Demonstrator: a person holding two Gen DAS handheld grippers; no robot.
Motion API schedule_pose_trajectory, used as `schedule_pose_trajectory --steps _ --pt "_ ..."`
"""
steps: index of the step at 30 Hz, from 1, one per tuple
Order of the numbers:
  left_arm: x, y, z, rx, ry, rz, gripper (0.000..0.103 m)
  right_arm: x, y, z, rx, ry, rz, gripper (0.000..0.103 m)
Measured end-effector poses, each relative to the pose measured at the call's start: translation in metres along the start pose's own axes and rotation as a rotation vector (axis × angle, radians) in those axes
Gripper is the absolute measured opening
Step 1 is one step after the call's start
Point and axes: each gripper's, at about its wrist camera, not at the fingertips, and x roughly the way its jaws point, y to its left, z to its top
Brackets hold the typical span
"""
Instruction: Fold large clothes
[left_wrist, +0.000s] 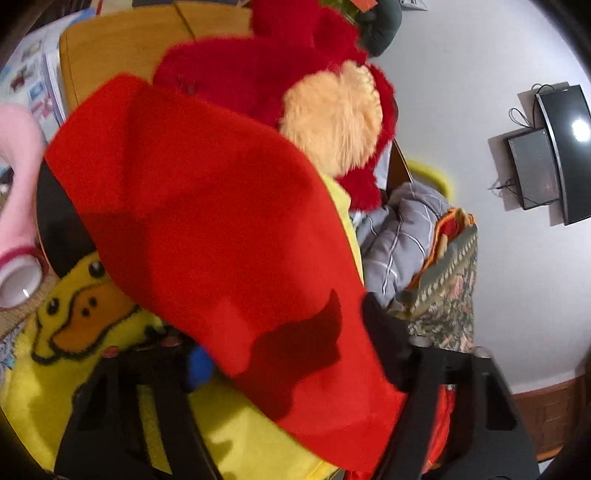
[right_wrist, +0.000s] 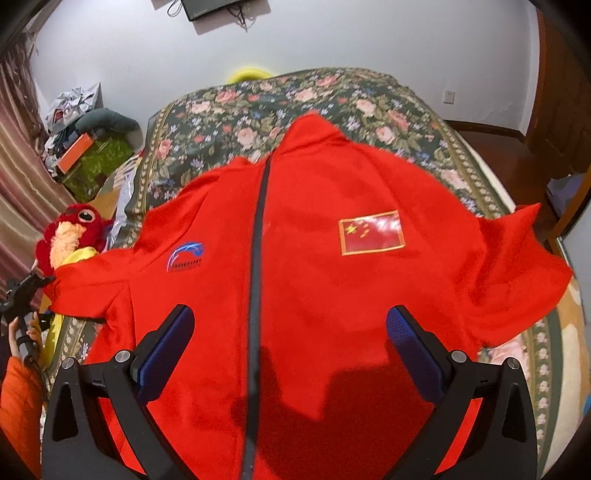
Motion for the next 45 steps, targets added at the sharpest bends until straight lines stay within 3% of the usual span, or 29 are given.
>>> schedule_pose_trajectory --steps 1,3,4,6,12,16,22,25,29,33,42,45 --pt "-0.002 -0.003 -0.001 0.017 -0.014 0.026 0.036 -0.003 -0.003 0.001 0.003 -0.004 -0.005 0.103" --pt "-0.007 -0.013 -0.003 0.078 -0.028 0.09 0.015 -0.008 -0.011 0.003 0.015 -0.01 -0.009 0.103" --pt "-0.012 -0.022 -0.006 0.126 -0.038 0.11 0.008 -0.011 -0.014 0.004 0.02 -0.012 -0.011 0.103" --pt "-0.027 -0.036 -0.009 0.192 -0.077 0.116 0.006 -0.015 -0.02 0.005 0.019 -0.011 -0.02 0.103" --pt "-0.066 -0.109 -0.019 0.357 -0.135 0.036 0.005 -0.029 -0.024 0.01 -0.047 -0.026 -0.031 0.103" --pt "-0.086 -0.167 -0.046 0.443 -0.112 -0.105 0.005 -0.038 -0.029 0.014 -0.055 -0.045 -0.022 0.103" --pt "-0.083 -0.261 -0.114 0.638 -0.07 -0.211 0.005 -0.042 -0.045 0.007 0.009 -0.036 0.044 0.103" --pt "-0.071 -0.295 -0.153 0.707 -0.019 -0.246 0.005 -0.037 -0.051 0.001 -0.012 -0.018 0.008 0.103" --pt "-0.039 -0.327 -0.214 0.828 0.046 -0.241 0.005 -0.034 -0.058 -0.007 -0.047 0.003 -0.012 0.103" --pt "-0.002 -0.336 -0.276 0.914 0.153 -0.214 0.005 -0.034 -0.068 -0.013 -0.069 0.014 -0.024 0.103" --pt "0.068 -0.317 -0.389 1.006 0.407 -0.131 0.005 -0.026 -0.087 -0.025 -0.04 0.051 -0.015 0.103" --pt "0.078 -0.307 -0.418 1.089 0.461 -0.072 0.005 -0.023 -0.087 -0.029 -0.049 0.065 -0.017 0.103"
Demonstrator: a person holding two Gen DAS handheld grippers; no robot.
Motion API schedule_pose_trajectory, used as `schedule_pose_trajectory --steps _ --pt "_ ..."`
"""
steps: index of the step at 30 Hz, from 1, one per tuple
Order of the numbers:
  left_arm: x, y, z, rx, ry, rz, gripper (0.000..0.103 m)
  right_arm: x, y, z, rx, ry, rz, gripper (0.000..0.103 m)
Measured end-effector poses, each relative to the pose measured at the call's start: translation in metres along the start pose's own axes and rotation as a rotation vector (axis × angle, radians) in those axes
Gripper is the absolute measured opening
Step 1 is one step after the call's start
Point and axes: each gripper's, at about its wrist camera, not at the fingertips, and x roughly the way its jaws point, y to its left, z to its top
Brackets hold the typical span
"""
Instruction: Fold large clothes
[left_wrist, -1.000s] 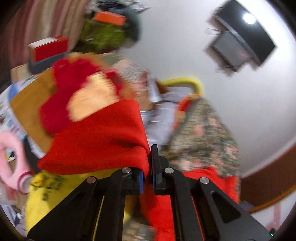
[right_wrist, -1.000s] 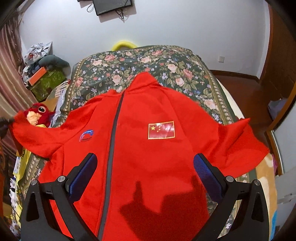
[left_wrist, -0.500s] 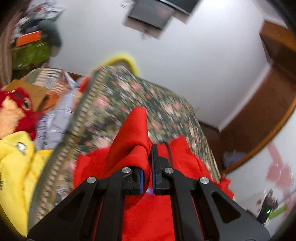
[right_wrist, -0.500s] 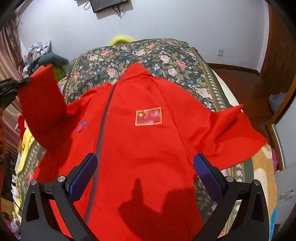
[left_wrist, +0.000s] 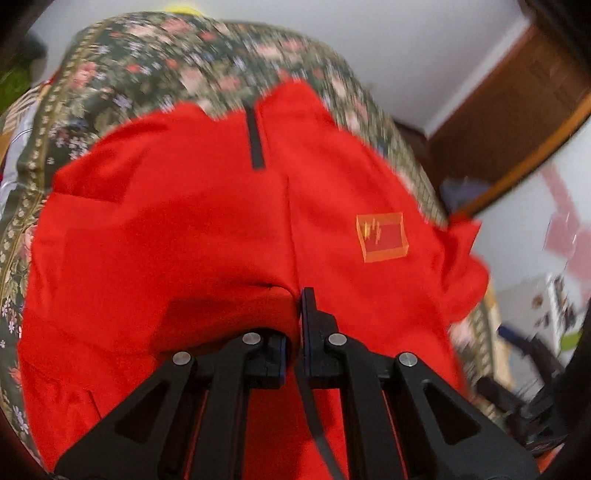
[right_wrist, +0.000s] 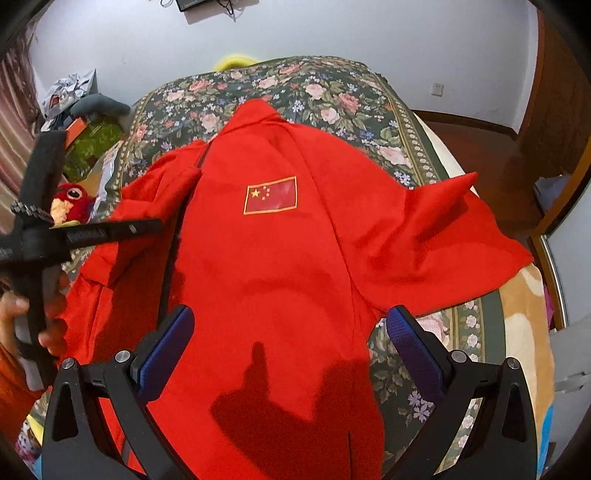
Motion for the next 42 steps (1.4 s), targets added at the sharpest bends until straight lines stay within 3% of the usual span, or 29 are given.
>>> schedule_pose_trajectory --steps 5,9,14,22,26,30,35,42 --pt "0.012 -0.013 -0.015 0.103 0.08 0.046 0.008 -0.001 0.008 -0.001 -0.029 0.005 -0.004 0.103" --pt "0.002 -0.019 -0.026 0.153 0.11 0.048 0.036 -0.007 0.021 0.003 -0.064 -0.011 -0.014 0.103" --pt "-0.04 -0.017 -0.037 0.227 0.057 0.069 0.045 -0.014 0.043 0.012 -0.118 -0.041 -0.024 0.103" --pt "-0.123 0.043 -0.039 0.185 -0.119 0.18 0.056 -0.003 0.102 0.033 -0.23 -0.071 -0.044 0.103" --pt "-0.15 0.083 -0.042 0.133 -0.178 0.272 0.056 0.016 0.138 0.04 -0.298 -0.056 -0.031 0.103" --pt "-0.17 0.126 -0.054 0.069 -0.222 0.316 0.062 0.042 0.171 0.043 -0.38 -0.027 -0.021 0.103" --pt "-0.174 0.17 -0.068 0.009 -0.231 0.367 0.062 0.087 0.227 0.042 -0.498 0.017 -0.012 0.103" --pt "-0.155 0.202 -0.085 -0.017 -0.161 0.406 0.062 0.144 0.28 0.027 -0.638 0.087 -0.032 0.1"
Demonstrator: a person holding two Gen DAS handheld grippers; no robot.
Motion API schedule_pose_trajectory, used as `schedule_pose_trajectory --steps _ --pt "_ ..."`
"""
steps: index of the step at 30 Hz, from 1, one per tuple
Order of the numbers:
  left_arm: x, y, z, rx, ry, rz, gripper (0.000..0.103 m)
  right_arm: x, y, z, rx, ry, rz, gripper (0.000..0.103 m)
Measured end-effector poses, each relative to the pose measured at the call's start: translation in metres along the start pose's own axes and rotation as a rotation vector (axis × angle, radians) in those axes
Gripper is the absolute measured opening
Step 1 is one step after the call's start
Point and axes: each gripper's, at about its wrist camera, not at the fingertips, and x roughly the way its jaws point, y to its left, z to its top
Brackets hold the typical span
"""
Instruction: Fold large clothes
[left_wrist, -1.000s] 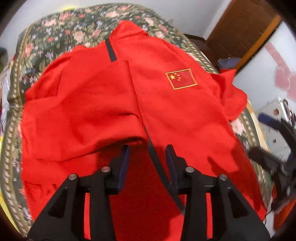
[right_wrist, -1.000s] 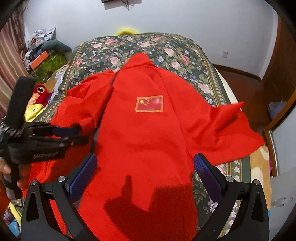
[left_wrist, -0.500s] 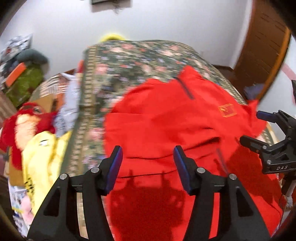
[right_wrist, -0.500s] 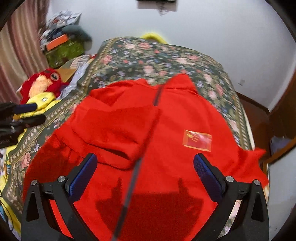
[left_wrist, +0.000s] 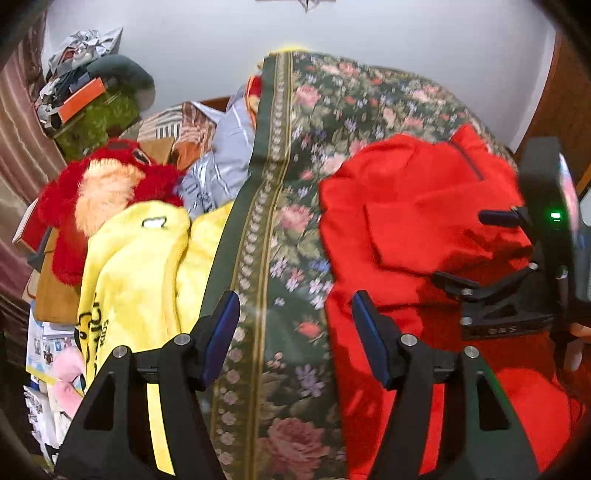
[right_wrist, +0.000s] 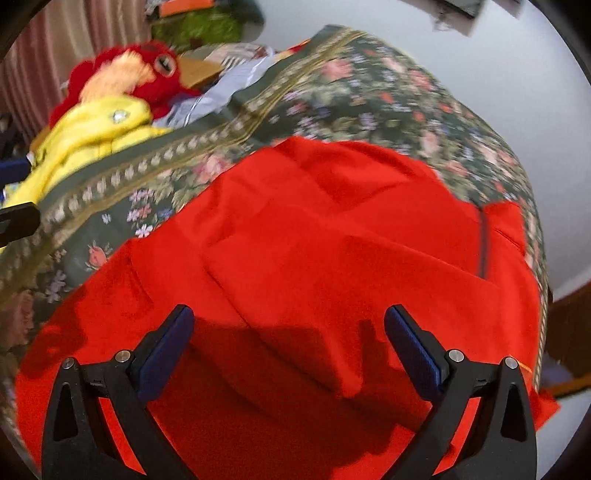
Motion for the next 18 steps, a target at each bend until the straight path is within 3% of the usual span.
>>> schedule_pose_trajectory --steps 2,6,8,12,13,14,18 --pt "0.007 0.002 -0.004 0.009 0.016 0.005 0.062 0.014 0.01 0.002 -0.042 0.02 -0.021 0.086" --pt "0.026 0.0 -0.008 0.032 0.051 -0.027 0.063 0.034 0.022 0.008 -0.095 0.06 -0.04 0.073" --pt "0.038 -0.003 -0.01 0.049 0.076 -0.023 0.063 0.041 0.02 0.01 -0.077 0.073 -0.007 0.054" --pt "0.059 -0.011 -0.012 0.066 0.127 -0.028 0.063 0.047 0.012 0.013 -0.013 0.077 0.091 0.029" --pt "0.064 -0.013 -0.013 0.07 0.146 -0.039 0.063 0.045 0.01 0.014 -0.003 0.071 0.1 0.011" --pt "0.068 -0.015 -0.013 0.072 0.156 -0.044 0.063 0.042 0.007 0.015 0.01 0.07 0.093 0.006" --pt "0.081 -0.026 -0.012 0.102 0.19 -0.047 0.067 0.017 -0.013 0.015 0.096 -0.01 0.136 0.006"
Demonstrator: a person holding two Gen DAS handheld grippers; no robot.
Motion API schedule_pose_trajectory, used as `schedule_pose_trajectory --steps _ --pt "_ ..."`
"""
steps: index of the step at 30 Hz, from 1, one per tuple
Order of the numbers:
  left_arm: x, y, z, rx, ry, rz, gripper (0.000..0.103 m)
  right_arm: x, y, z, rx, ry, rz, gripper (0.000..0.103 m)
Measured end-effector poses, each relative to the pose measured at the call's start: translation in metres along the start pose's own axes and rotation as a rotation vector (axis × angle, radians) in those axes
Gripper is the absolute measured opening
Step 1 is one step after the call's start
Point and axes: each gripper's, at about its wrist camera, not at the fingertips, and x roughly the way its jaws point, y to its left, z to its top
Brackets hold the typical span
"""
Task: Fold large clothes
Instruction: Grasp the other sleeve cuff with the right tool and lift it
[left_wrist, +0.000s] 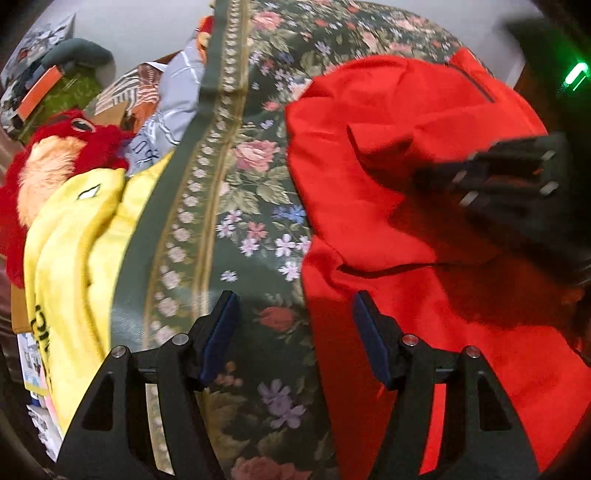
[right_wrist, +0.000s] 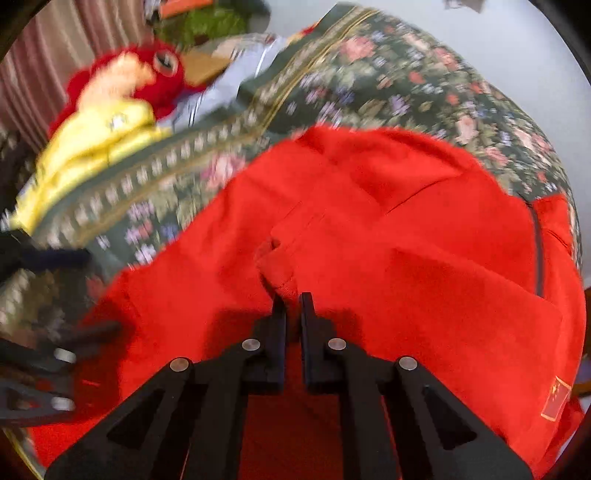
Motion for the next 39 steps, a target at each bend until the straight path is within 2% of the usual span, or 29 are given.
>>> schedule_pose_trajectory --steps 2,5,9,14,18,22,27,36,39 --pt "0.006 -0.004 0.003 0.001 0.007 -0.004 0.071 -0.019 -0.009 0.003 0.028 -0.05 0.013 0.006" --pt "0.016 -0.009 0.009 -0.001 0.03 -0.003 0.072 -0.059 -0.031 0.007 0.09 -0.143 0.014 0.006" --pt "0.025 -0.014 0.017 -0.021 0.03 0.05 0.072 -0.109 -0.065 0.005 0.174 -0.257 0.005 0.006" --pt "0.02 -0.007 0.023 -0.081 -0.023 0.141 0.072 -0.159 -0.107 -0.012 0.218 -0.359 -0.082 0.006" --pt "0.012 0.01 0.023 -0.172 -0.048 0.158 0.075 -0.189 -0.145 -0.041 0.286 -0.396 -0.136 0.006" --pt "0.008 0.021 0.021 -0.233 -0.052 0.176 0.076 -0.2 -0.177 -0.075 0.36 -0.389 -0.169 0.006" --pt "0.005 0.021 0.015 -0.266 -0.047 0.202 0.078 -0.187 -0.207 -0.12 0.447 -0.307 -0.167 0.006" --pt "0.002 0.014 0.012 -0.28 -0.028 0.256 0.078 -0.155 -0.231 -0.177 0.572 -0.181 -0.044 0.006" --pt "0.0 0.01 0.01 -0.269 -0.009 0.265 0.078 -0.146 -0.236 -0.192 0.597 -0.147 -0.034 0.008"
